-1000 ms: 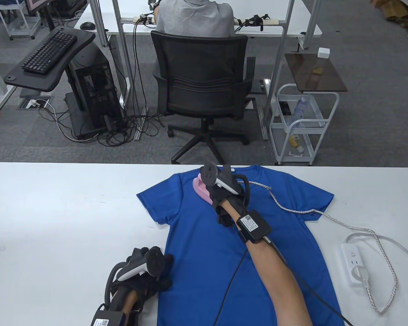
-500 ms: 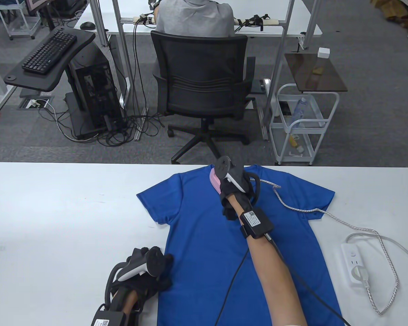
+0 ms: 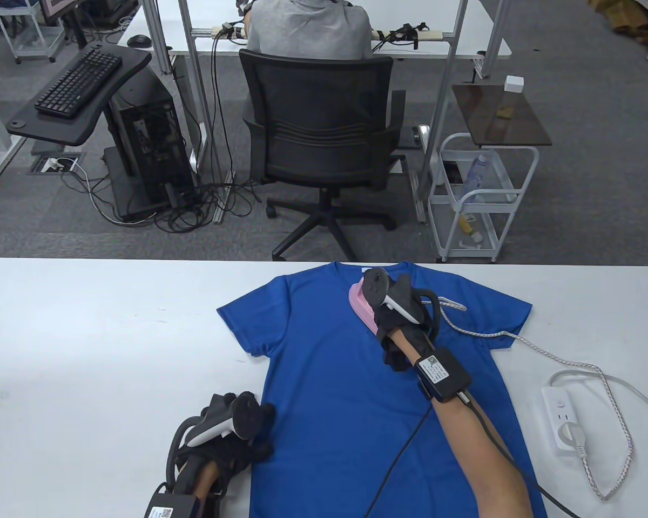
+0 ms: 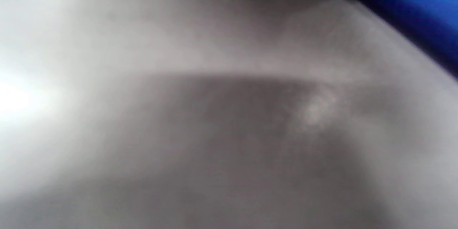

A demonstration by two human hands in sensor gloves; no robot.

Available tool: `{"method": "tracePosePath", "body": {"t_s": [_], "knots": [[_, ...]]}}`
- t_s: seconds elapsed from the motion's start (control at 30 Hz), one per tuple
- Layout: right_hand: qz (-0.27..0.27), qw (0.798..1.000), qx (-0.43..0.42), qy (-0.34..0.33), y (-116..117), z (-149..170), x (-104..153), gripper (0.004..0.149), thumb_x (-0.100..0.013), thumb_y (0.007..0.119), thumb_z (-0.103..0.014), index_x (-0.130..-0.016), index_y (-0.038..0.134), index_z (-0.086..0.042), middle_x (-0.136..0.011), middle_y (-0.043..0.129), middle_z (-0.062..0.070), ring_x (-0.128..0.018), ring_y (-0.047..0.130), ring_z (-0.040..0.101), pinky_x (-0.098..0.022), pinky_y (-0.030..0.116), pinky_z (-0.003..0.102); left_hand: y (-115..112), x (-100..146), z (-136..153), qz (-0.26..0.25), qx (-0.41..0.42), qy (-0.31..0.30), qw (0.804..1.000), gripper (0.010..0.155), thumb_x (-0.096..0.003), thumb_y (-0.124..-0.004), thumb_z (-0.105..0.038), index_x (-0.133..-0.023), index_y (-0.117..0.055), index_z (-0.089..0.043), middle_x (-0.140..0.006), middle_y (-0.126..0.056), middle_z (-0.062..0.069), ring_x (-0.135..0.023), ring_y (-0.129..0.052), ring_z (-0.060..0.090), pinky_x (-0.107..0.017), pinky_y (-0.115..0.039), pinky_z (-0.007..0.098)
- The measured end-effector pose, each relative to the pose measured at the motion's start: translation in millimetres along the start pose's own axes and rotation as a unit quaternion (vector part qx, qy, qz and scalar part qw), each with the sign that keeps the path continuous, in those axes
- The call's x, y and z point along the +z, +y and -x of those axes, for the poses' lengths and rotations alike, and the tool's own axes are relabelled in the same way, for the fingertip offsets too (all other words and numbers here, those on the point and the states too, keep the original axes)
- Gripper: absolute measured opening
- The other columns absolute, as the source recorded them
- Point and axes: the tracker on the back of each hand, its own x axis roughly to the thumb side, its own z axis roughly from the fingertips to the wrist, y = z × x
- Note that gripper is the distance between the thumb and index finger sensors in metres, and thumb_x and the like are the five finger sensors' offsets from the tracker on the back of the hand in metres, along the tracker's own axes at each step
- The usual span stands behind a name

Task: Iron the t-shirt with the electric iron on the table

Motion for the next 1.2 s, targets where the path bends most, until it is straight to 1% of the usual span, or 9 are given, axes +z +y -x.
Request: {"method": "tracePosePath", "body": {"t_s": [0.13, 0.27, 0.37, 0.47, 0.57, 0.7, 0.93, 1.07, 1.2], "knots": [[0.004, 1.000, 0.005, 0.008, 0.0, -2.0, -3.5, 0.061, -0.047, 0.074, -0.027, -0.104, 0.055, -0.031, -0.097, 0.081, 0.022, -0.070, 0.095, 0.041, -0.051, 0.079, 0.052, -0.1, -0.1, 0.1, 0.000, 0.000, 0.000, 1.000, 0.076, -0.0455, -0.057, -0.060, -0.106, -0.014, -0.046, -0.114, -0.001, -0.001, -0.106, -0.002, 0.035, -0.073, -0.018, 0.063], [0.007, 0.999, 0.001, 0.035, 1.2, -1.2, -16.9, 0.061, -0.047, 0.073, -0.027, -0.105, 0.054, -0.031, -0.098, 0.080, 0.021, -0.071, 0.094, 0.041, -0.052, 0.079, 0.052, -0.2, -0.2, 0.2, -0.001, 0.001, 0.000, 1.000, 0.076, -0.0455, -0.057, -0.060, -0.106, -0.014, -0.046, -0.114, -0.001, -0.001, -0.106, -0.002, 0.035, -0.073, -0.018, 0.063], [0.009, 0.998, -0.011, 0.069, 2.4, 2.5, -32.7, 0.061, -0.047, 0.073, -0.027, -0.105, 0.054, -0.032, -0.099, 0.079, 0.021, -0.071, 0.093, 0.041, -0.052, 0.078, 0.052, -0.3, -0.2, 0.2, -0.001, 0.001, 0.000, 1.000, 0.076, -0.0454, -0.057, -0.060, -0.106, -0.015, -0.046, -0.114, -0.001, -0.001, -0.106, -0.003, 0.035, -0.073, -0.018, 0.063], [0.011, 0.996, -0.017, 0.088, 3.3, 3.9, -40.4, 0.061, -0.047, 0.073, -0.027, -0.105, 0.053, -0.032, -0.099, 0.078, 0.021, -0.072, 0.092, 0.041, -0.053, 0.077, 0.052, -0.2, -0.3, 0.3, 0.000, 0.000, 0.000, 1.000, 0.076, -0.0455, -0.057, -0.060, -0.106, -0.014, -0.046, -0.114, -0.001, -0.001, -0.106, -0.003, 0.035, -0.073, -0.018, 0.063], [0.002, 0.996, -0.013, 0.089, 2.1, 3.2, -41.9, 0.061, -0.047, 0.073, -0.027, -0.105, 0.053, -0.032, -0.099, 0.078, 0.021, -0.072, 0.092, 0.041, -0.053, 0.077, 0.052, -0.2, -0.3, 0.4, 0.000, 0.001, 0.000, 1.000, 0.076, -0.0455, -0.057, -0.060, -0.106, -0.014, -0.046, -0.114, 0.000, -0.001, -0.106, -0.002, 0.035, -0.073, -0.018, 0.063], [0.001, 0.997, -0.018, 0.081, 2.2, 6.7, -37.5, 0.061, -0.047, 0.073, -0.028, -0.105, 0.052, -0.032, -0.100, 0.077, 0.021, -0.073, 0.092, 0.040, -0.053, 0.077, 0.052, -0.1, -0.4, 0.4, 0.000, -0.001, 0.001, 1.000, 0.076, -0.0454, -0.057, -0.060, -0.106, -0.014, -0.046, -0.114, -0.001, -0.001, -0.106, -0.003, 0.035, -0.073, -0.018, 0.063], [-0.042, 0.998, -0.033, 0.037, -5.4, 30.1, -10.4, 0.062, -0.047, 0.073, -0.027, -0.105, 0.050, -0.032, -0.100, 0.076, 0.022, -0.074, 0.091, 0.041, -0.054, 0.077, 0.052, -0.4, -0.6, 0.7, 0.000, 0.000, -0.001, 1.000, 0.076, -0.0453, -0.057, -0.060, -0.106, -0.014, -0.046, -0.114, -0.001, -0.001, -0.106, -0.003, 0.035, -0.073, -0.018, 0.063], [-0.043, 0.998, -0.031, 0.030, -7.0, 40.5, 1.8, 0.062, -0.047, 0.073, -0.026, -0.105, 0.050, -0.032, -0.100, 0.076, 0.022, -0.073, 0.091, 0.042, -0.053, 0.077, 0.053, -0.5, -0.7, 0.8, 0.000, 0.000, -0.001, 1.000, 0.076, -0.0454, -0.057, -0.060, -0.106, -0.014, -0.046, -0.114, 0.000, -0.001, -0.106, -0.002, 0.035, -0.073, -0.018, 0.063], [-0.041, 0.998, -0.026, 0.034, -7.7, 41.5, 1.8, 0.062, -0.047, 0.073, -0.026, -0.104, 0.051, -0.032, -0.099, 0.077, 0.022, -0.073, 0.092, 0.042, -0.053, 0.077, 0.053, -0.8, -0.7, 0.8, -0.001, 0.002, -0.002, 1.000, 0.076, -0.0453, -0.057, -0.060, -0.106, -0.014, -0.046, -0.114, 0.000, -0.001, -0.106, -0.002, 0.035, -0.073, -0.018, 0.063]]}}
